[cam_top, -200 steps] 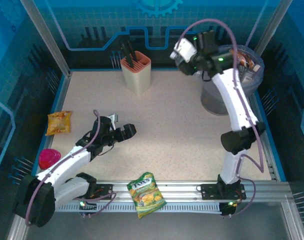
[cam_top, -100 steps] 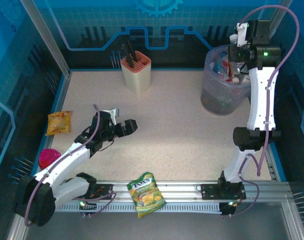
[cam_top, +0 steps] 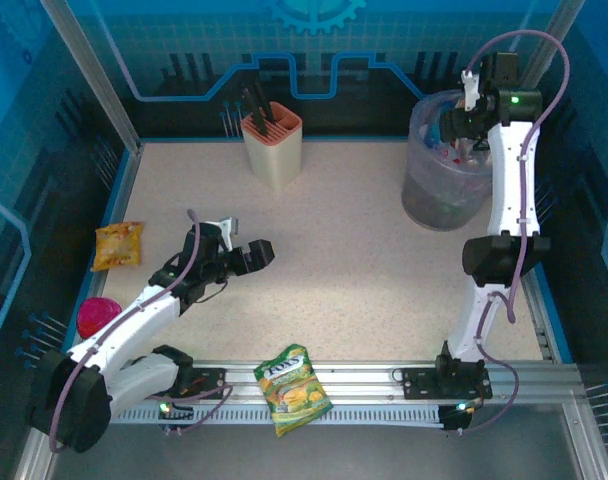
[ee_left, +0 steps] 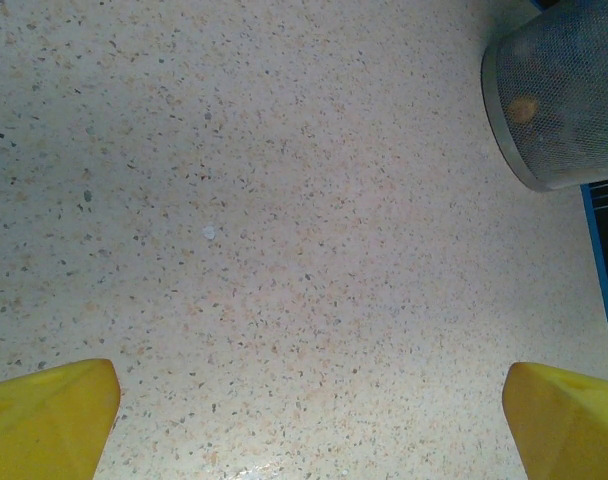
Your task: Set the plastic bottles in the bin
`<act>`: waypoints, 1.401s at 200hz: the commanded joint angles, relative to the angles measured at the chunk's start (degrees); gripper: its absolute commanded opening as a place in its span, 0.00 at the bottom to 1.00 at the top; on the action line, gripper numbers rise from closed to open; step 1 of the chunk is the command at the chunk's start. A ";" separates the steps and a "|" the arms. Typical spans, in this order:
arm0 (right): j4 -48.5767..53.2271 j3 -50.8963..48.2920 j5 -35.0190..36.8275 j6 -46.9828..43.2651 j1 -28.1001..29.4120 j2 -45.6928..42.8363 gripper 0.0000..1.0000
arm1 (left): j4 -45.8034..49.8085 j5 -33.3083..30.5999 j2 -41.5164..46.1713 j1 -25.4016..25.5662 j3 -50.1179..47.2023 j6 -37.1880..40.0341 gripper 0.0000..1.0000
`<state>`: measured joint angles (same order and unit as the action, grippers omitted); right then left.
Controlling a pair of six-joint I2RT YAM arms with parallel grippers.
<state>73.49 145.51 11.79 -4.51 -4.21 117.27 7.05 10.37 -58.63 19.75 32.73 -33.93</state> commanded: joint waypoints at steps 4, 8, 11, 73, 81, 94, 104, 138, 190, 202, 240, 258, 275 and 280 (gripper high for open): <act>0.52 2.32 -0.15 -1.29 -0.72 -1.45 0.83 | -0.28 1.57 -1.04 -0.73 0.05 0.98 0.99; 0.34 2.44 -0.19 -1.33 -0.68 -1.31 0.82 | -0.51 1.58 -1.19 -0.73 -0.01 0.89 0.99; 0.20 2.40 -0.23 -1.41 -0.63 -1.20 0.82 | -0.53 1.63 -1.22 -0.70 -0.03 0.89 0.99; -3.75 -3.23 -2.54 0.22 -0.74 1.03 0.63 | -0.35 1.41 -0.79 -0.68 -0.46 0.65 0.99; -5.15 -6.10 -2.71 0.47 -0.78 0.46 0.62 | -0.23 1.28 -0.65 -0.68 -0.54 0.67 0.99; -6.73 -8.66 -3.41 0.77 -0.86 -0.35 0.60 | 0.02 1.23 -0.52 -0.72 -0.56 0.63 0.99; -6.79 -8.51 -3.38 0.88 -0.84 -0.65 0.61 | 0.16 1.24 -0.43 -0.72 -0.48 0.75 0.99; -6.18 -3.15 -2.96 1.19 -1.21 -2.65 0.61 | 0.73 1.14 -0.26 -0.68 0.22 1.24 0.99; -9.13 -6.61 -8.87 2.27 -0.10 -11.98 0.66 | 2.85 -0.84 0.09 -0.71 3.24 3.84 0.99; -11.81 -11.81 -9.95 1.90 1.75 -16.17 0.69 | 4.28 -2.07 0.19 -0.82 4.35 5.12 0.99; -25.51 -36.22 -9.08 -0.71 11.23 -32.90 0.79 | 11.34 -8.67 1.51 -1.63 8.86 11.19 0.99; -32.26 -48.74 -6.67 -3.30 17.07 -40.27 0.97 | 13.93 -12.53 3.13 -2.23 10.23 14.20 0.99; -34.83 -57.52 -4.91 -3.97 21.01 -44.71 1.00 | 14.40 -15.42 4.81 -3.27 10.25 16.61 0.99; -35.10 -59.81 -4.68 -4.20 21.77 -45.79 1.00 | 14.31 -16.16 5.12 -3.60 10.15 17.29 0.99</act>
<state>45.95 94.76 4.29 -6.46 13.91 75.24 17.37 0.64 -55.90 17.82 41.39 -22.70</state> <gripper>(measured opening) 0.992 0.992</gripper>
